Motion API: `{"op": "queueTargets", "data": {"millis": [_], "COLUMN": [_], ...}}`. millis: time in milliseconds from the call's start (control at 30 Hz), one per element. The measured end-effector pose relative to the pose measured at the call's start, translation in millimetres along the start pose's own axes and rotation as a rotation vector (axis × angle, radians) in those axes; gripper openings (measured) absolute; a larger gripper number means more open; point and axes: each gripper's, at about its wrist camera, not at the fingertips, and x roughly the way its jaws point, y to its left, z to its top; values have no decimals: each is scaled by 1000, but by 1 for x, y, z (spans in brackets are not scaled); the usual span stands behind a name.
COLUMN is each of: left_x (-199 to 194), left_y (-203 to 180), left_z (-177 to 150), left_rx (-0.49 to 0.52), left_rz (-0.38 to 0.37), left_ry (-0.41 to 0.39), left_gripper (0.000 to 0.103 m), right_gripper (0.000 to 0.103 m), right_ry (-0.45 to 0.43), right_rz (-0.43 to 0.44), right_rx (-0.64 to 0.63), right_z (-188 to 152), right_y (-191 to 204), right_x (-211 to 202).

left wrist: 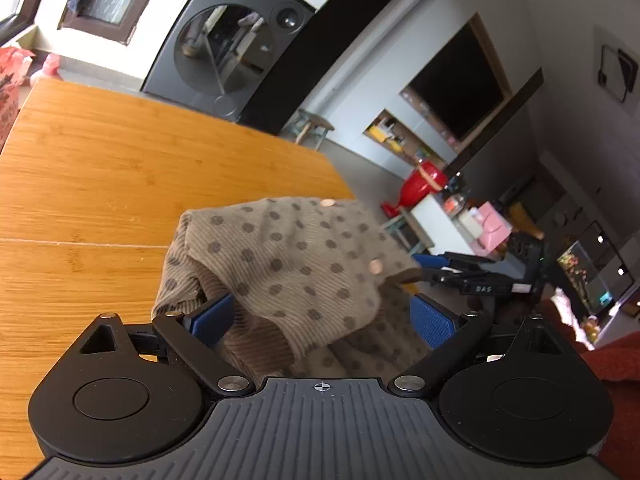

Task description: Fold clothes

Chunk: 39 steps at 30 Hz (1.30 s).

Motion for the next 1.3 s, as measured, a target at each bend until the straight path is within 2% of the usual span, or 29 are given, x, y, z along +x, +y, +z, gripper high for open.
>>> {"op": "queueTargets", "data": {"millis": [100,167,267,333,400,467,533,600,633,700,733,833,967,1100,1200,1300], "left_x": [-9,1,31,56,77,94,106,116,121,131,131,128,102,67,41,37], "left_y": [6,18,45,60,67,68,68,71,73,77,78,76,47,17,2,11], "left_z": [0,1,-1,-3,-3,6,17,31,41,61,72,101,105,80,49,11], "left_rx": [-79,-168,-337,-441,-482,-464,-421,-390,-366,-320,-306,-252,-121,-66,-15,-64], "left_rz": [26,44,46,39,17,14,24,50,68,104,111,127,131,73,64,93], "left_ry": [-53,-65,-30,8,28,23,16,21,18,9,-9,-59,-73,-66,-53,-5], "left_gripper": [98,99,99,99,98,92,71,65,59,52,48,45,45,44,45,51], "right_gripper": [65,66,66,66,66,66,66,43,38,18,16,13,12,11,11,12], "right_ry": [-36,-69,-103,-102,-89,-64,-46,-45,-56,-75,-88,-151,-206,-210,-208,-159], "right_rz": [-9,15,73,79,77,88,88,72,55,28,17,15,39,66,110,118], "right_rx": [58,142,295,333,322,298,253,180,163,173,180,187,127,101,95,107], "right_z": [6,8,11,12,14,16,20,27,33,48,57,80,86,73,52,27], "right_y": [-14,-23,-36,-36,-31,-24,-16,-6,-4,-5,-8,-13,-4,10,20,23], "right_x": [-9,-11,1,18,38,58,75,89,94,105,109,103,72,39,15,12]}}
